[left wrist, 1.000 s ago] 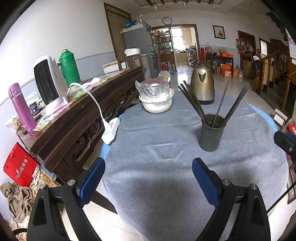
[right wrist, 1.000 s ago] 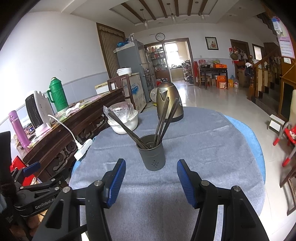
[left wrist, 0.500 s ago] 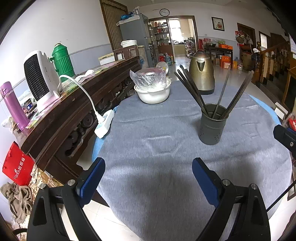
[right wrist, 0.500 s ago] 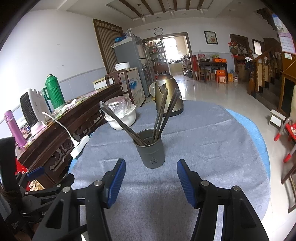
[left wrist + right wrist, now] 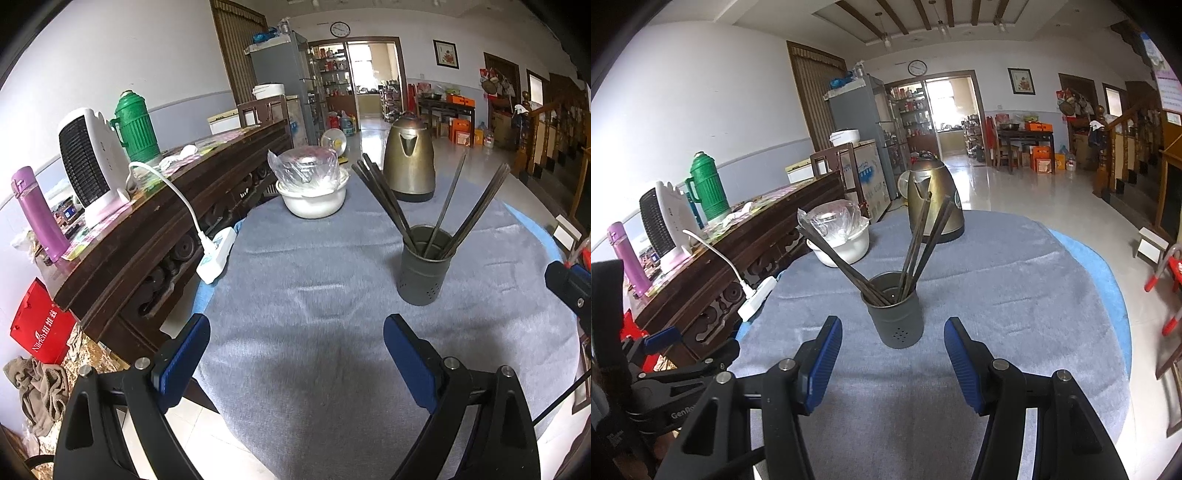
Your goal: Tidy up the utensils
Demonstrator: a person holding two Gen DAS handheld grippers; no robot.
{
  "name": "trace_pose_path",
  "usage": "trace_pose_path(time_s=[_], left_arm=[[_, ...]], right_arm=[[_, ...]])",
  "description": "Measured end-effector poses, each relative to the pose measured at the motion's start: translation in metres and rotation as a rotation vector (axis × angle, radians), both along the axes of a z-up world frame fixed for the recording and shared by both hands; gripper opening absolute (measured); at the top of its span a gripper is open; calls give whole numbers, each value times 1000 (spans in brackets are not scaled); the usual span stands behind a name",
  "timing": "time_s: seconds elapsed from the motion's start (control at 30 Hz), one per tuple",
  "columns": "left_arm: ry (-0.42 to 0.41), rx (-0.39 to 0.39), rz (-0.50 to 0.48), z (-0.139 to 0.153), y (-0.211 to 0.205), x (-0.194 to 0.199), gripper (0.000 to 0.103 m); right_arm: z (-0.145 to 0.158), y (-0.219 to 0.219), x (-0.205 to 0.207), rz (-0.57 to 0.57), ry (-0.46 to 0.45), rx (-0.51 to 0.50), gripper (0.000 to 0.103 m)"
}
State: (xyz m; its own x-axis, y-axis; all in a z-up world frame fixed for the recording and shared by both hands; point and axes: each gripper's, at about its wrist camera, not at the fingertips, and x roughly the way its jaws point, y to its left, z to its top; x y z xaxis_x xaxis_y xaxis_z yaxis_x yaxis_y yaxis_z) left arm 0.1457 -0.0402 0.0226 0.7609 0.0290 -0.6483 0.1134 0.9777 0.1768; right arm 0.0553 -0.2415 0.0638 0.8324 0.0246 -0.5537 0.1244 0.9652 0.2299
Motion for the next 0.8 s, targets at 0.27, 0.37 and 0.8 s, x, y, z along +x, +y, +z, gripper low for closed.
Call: trace_pose_path(time_s=[0.27,0.37,0.8], left_arm=[[-37,-12,-11,12,3,-17,95],[-51,-20,-23,15,4,-24,95],[-50,-49,-32,10,15,-20,95]], right_arm=[[9,7,-17,-1,-27,-12,62],[13,11,-25,-5,-41,-20,62],[12,13,-24,-32,-36,-29,62]])
